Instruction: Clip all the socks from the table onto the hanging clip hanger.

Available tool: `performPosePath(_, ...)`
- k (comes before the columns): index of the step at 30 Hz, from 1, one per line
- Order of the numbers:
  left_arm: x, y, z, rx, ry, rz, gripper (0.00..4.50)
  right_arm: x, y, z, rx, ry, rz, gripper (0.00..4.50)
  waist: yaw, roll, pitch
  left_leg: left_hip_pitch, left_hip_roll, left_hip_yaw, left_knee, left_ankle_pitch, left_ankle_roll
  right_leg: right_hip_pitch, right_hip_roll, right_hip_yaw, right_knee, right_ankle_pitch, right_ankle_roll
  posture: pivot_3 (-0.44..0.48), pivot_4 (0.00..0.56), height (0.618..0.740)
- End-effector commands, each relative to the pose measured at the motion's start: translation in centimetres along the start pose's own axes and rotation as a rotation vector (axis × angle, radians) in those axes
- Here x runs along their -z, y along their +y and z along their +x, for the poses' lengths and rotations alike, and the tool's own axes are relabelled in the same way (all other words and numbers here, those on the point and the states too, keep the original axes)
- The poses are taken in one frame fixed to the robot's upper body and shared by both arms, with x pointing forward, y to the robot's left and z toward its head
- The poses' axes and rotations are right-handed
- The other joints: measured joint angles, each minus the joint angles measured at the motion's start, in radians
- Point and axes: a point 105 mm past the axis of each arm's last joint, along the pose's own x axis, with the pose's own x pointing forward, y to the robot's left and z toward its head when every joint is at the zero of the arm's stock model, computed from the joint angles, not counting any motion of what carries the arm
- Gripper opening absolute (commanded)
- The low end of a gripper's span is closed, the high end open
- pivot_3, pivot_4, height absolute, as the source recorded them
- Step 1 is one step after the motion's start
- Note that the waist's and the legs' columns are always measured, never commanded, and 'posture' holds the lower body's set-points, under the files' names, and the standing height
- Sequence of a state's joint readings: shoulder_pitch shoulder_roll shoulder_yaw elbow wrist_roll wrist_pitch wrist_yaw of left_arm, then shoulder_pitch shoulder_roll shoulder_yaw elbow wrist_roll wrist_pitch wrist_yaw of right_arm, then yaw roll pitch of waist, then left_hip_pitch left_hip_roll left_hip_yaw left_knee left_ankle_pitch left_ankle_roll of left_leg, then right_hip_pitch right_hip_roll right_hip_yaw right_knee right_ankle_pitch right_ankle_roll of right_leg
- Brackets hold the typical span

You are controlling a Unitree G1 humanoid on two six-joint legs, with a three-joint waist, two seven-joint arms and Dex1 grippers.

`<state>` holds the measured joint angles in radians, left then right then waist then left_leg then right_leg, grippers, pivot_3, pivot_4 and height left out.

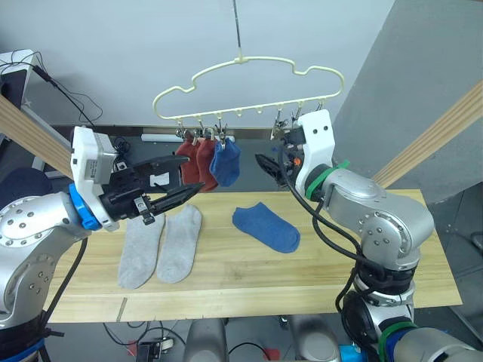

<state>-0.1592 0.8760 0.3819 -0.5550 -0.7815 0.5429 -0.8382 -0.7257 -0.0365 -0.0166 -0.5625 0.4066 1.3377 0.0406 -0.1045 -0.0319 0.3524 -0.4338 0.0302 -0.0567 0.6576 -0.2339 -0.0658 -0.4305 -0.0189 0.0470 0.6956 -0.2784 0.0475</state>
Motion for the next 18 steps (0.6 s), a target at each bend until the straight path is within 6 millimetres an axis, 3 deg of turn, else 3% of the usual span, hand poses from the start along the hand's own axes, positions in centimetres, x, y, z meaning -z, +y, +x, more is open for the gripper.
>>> performPosePath(1, -1.1, -0.5, -0.1, 0.015, -0.019, 0.037, 2.76, -1.5, -0.1, 0.1, 0.013, -0.066, -0.011, 3.31, 0.0, 0.0, 0.0, 0.0, 0.0, 0.0, 0.0, 0.0, 0.0, 0.0, 0.0, 0.0, 0.0, 0.0, 0.0, -0.109, 0.344, 0.74)
performPosePath(18, -1.1, -0.6, 0.2, 0.007, -0.015, 0.04, 2.76, -3.1, -1.0, 1.8, 0.051, -0.115, -0.02, 3.31, 0.004, 0.0, 0.0, 0.0, 0.0, 0.001, -0.005, 0.0, 0.0, -0.001, 0.0, 0.0, -0.003, 0.0, 0.0, -0.099, 0.326, 0.74)
